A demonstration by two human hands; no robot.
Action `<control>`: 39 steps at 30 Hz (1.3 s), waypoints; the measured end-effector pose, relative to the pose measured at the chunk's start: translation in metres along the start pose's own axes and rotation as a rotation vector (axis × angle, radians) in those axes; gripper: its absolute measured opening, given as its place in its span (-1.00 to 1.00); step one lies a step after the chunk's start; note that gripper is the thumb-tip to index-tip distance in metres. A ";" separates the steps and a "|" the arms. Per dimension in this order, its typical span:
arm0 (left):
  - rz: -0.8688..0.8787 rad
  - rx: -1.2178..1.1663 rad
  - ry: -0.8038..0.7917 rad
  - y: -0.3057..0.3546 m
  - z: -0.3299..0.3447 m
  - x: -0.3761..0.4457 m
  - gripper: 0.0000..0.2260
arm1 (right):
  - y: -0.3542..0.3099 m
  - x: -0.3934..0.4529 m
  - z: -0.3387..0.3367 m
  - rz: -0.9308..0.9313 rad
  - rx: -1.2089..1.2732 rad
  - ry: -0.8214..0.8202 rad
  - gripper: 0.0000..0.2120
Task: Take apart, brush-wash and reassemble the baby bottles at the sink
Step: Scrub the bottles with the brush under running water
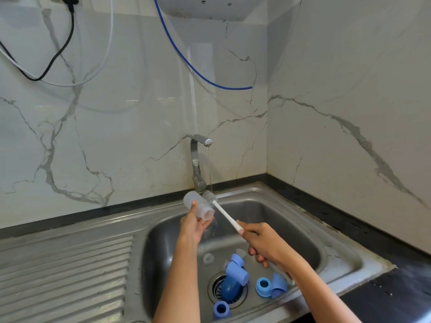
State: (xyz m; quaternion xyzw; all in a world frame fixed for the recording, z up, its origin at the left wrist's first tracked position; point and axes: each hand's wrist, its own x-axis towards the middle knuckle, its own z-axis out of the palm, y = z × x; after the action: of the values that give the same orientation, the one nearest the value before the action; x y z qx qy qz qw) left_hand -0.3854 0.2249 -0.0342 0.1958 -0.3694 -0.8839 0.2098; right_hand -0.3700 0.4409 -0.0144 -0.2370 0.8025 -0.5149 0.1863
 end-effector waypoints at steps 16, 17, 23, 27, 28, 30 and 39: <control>-0.092 0.247 -0.067 -0.010 0.006 -0.010 -0.56 | -0.002 0.003 0.010 -0.044 -0.082 0.044 -0.61; -0.086 0.259 -0.038 -0.011 0.006 -0.011 -0.56 | -0.002 0.002 0.011 -0.046 -0.084 0.040 -0.61; -0.071 0.135 0.164 -0.002 -0.005 0.001 -0.50 | 0.007 -0.009 0.004 -0.010 -0.049 0.006 -0.64; -0.071 0.146 0.135 -0.009 0.002 -0.001 -0.60 | 0.006 -0.007 0.007 -0.030 -0.041 0.031 -0.63; -0.070 0.163 0.108 -0.010 0.006 -0.002 -0.64 | 0.003 -0.003 0.009 -0.053 -0.060 0.057 -0.62; -0.075 0.171 0.085 -0.011 0.010 -0.002 -0.66 | -0.003 0.004 0.012 -0.081 -0.079 0.087 -0.61; 0.020 0.116 0.288 -0.004 -0.004 0.002 -0.51 | 0.006 -0.006 -0.014 0.016 -0.082 -0.035 -0.66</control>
State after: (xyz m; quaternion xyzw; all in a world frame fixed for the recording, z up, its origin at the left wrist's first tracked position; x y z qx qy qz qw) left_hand -0.3859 0.2248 -0.0401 0.3288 -0.3877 -0.8217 0.2576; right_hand -0.3741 0.4568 -0.0142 -0.2470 0.8214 -0.4759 0.1944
